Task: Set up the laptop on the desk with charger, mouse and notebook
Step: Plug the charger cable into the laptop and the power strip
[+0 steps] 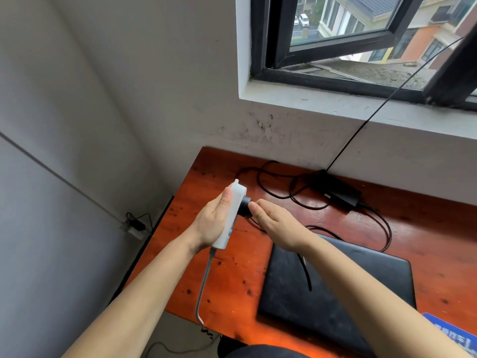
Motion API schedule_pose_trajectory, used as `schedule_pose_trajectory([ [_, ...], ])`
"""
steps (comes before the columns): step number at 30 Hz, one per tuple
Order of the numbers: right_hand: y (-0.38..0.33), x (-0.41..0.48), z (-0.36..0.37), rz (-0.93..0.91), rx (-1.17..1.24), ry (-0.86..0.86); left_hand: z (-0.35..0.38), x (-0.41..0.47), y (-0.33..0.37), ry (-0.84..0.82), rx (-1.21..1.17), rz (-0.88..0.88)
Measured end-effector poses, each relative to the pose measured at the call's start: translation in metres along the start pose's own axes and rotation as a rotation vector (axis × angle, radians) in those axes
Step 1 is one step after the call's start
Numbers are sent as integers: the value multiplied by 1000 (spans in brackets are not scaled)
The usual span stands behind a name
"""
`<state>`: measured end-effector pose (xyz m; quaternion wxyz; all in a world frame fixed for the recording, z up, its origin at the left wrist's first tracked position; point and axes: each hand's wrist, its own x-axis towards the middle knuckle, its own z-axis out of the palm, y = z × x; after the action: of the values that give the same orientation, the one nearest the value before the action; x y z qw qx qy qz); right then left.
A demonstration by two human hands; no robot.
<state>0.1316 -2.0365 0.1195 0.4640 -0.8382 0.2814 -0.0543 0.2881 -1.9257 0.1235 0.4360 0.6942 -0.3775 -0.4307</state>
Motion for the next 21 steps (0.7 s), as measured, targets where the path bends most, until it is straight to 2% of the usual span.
schedule_pose_trajectory([
  [5,24,14,2,32,-32,74,-2,11,-3,-81,244,-2],
  [8,52,17,1,148,-94,50,-2,13,-19,-57,335,-12],
  [10,83,10,0,340,-107,81,-4,15,-31,20,354,-38],
  [12,116,-6,0,618,-238,129,-4,18,-43,114,346,-71],
  [14,142,-24,5,826,-322,23,-7,21,-55,185,318,-92],
  [17,161,-42,24,998,-30,-142,-12,26,-68,249,282,-114],
  [19,168,-45,35,1010,8,-192,-15,32,-76,268,270,-124],
  [21,167,-38,44,976,61,-169,-15,38,-82,267,273,-143],
])
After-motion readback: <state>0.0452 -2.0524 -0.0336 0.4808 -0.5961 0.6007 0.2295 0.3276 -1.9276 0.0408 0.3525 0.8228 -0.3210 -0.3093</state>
